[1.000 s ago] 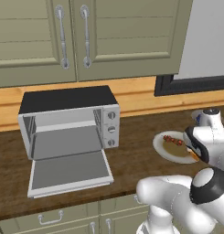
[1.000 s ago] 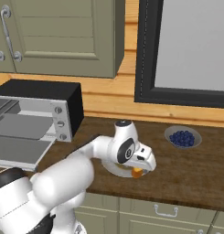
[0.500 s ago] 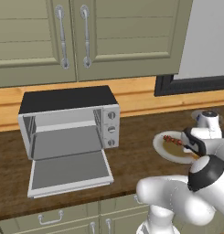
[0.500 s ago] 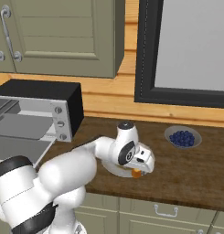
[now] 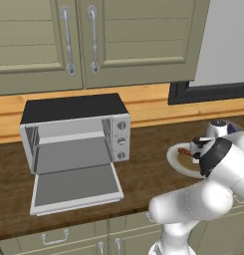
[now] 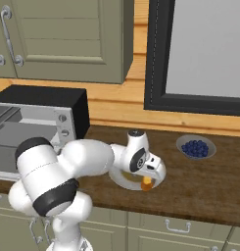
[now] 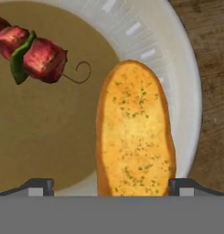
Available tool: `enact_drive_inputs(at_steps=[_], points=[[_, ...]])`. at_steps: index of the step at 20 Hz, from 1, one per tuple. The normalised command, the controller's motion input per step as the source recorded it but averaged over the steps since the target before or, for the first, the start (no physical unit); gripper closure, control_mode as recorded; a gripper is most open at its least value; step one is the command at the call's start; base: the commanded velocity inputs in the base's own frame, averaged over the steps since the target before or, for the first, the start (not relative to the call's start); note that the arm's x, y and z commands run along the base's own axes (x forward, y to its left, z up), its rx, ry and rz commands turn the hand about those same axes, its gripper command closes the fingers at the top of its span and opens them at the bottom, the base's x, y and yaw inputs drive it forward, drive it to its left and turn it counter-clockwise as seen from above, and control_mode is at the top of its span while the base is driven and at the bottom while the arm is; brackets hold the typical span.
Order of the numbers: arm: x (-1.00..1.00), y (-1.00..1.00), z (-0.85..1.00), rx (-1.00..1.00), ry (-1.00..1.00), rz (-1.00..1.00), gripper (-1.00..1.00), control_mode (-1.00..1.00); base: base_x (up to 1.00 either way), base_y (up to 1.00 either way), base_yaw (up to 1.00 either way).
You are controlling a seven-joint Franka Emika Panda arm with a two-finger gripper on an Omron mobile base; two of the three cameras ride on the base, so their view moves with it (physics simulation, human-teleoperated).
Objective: Pick up the kebab skewer and baguette bread, and place them inside the toaster oven. Close the toaster oven door and start by setting the timer.
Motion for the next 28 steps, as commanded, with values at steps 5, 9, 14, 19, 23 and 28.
enact_drive_inputs(at_steps=[5, 9, 14, 19, 23, 28], points=[[0.02, -0.19, -0.13, 0.00, 0.01, 0.00, -1.00, -1.00, 0.00, 0.00, 0.00], [-0.01, -0.35, -0.01, 0.00, 0.00, 0.00, -1.00, -1.00, 0.00, 0.00, 0.00], [0.00, -0.02, -0.25, 0.00, 0.00, 0.00, -1.00, -1.00, 0.00, 0.00, 0.00], [-0.06, 0.00, -0.13, 0.00, 0.00, 0.00, -1.00, -1.00, 0.00, 0.00, 0.00], [-0.26, 0.05, -0.08, 0.00, 0.00, 0.00, -1.00, -1.00, 0.00, 0.00, 0.00], [-0.16, 0.33, -0.21, 0.00, 0.00, 0.00, 1.00, -1.00, 0.00, 0.00, 0.00]])
